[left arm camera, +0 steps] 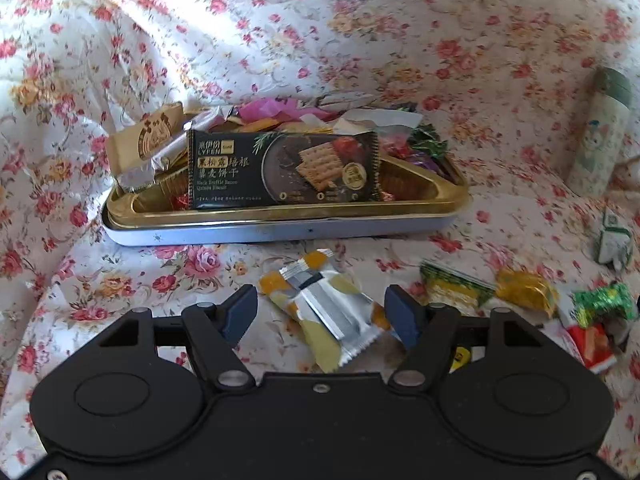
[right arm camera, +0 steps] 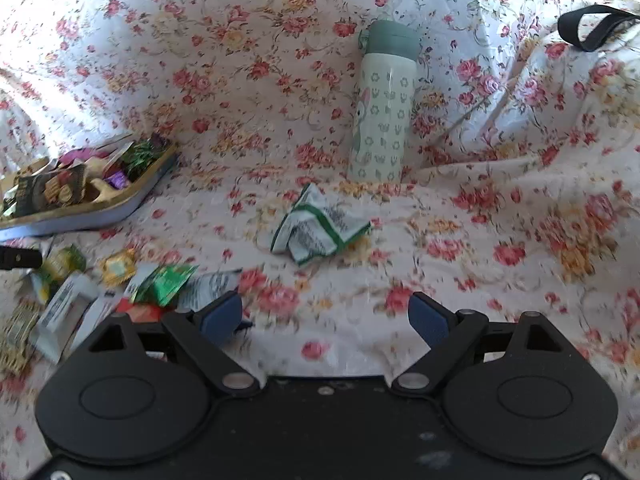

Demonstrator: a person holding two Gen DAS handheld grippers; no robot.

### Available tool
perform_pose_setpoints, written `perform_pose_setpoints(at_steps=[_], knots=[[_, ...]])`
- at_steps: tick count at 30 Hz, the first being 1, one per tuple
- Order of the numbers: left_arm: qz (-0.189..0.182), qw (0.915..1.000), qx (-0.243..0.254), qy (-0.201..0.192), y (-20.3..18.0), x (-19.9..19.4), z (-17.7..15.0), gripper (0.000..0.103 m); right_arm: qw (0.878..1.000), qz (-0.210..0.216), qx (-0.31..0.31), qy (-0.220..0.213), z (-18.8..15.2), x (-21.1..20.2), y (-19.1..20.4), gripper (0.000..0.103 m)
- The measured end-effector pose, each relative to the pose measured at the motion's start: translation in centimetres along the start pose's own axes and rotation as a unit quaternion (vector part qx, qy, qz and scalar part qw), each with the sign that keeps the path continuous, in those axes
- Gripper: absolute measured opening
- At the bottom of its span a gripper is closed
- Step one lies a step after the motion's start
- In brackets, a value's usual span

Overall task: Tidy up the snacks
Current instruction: 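Move both open tools toward the loose snack packets on the sofa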

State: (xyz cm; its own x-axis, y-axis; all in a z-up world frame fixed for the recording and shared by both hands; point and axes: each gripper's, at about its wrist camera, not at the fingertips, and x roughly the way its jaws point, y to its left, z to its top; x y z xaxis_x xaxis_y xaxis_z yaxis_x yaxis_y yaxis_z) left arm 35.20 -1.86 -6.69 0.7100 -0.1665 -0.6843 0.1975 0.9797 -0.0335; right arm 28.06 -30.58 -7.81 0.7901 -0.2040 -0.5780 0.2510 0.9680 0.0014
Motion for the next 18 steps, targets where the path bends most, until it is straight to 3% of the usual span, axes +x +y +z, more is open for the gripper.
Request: perform_pose_setpoints(at_steps=[4,10,18], knots=[[-0.001,1.0,-0.003,0.005,0.2,1.1,-0.3,0.074,1.0,-0.005,0.005,-0.003,1.1,1.5,0.0,0.094],[-0.001,0.9988,0.041,-0.025,-0.5,1.7,-1.0,0.078,1.0,-0.011,0.01,-0.006,2.3,3.8,0.0,0.094],[-0.018,0.9988,0.029,-0.036,-0.1,1.5,-1.2,0.079,0.999,-0.004,0.049,0.0,3.5,7.0,-0.2,0.094]])
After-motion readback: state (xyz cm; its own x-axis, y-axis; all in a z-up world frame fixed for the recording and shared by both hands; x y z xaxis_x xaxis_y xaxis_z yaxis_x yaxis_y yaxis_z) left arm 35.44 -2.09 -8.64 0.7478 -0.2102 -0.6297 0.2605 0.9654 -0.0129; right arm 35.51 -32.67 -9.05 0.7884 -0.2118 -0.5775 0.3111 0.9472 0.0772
